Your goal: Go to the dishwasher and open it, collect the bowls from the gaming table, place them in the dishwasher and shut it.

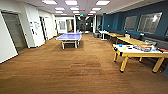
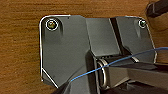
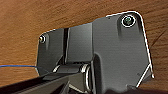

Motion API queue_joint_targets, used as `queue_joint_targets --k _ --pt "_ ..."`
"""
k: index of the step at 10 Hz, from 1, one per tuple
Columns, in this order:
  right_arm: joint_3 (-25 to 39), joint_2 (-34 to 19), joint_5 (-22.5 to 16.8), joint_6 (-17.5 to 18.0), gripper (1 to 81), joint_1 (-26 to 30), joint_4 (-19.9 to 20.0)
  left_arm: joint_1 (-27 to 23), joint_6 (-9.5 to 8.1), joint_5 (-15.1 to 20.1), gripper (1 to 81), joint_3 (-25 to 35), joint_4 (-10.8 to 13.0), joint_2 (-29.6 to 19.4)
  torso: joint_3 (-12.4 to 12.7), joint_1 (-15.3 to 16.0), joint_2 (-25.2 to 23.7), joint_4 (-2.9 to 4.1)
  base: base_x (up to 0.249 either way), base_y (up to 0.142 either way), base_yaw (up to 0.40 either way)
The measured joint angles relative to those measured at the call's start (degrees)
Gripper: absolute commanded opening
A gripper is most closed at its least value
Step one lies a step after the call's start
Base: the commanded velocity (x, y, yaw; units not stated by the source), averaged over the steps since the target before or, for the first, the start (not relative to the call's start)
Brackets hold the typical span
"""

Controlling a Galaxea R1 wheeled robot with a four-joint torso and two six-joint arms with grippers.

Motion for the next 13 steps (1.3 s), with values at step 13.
queue_joint_targets --k 13 --pt "-0.01 0.0 0.02 0.0 81.1 -0.18 0.01 0.05 -0.02 0.05 81.1 0.0 0.0 0.2 0.0 0.01 0.0 0.0 0.239 0.0 0.0"
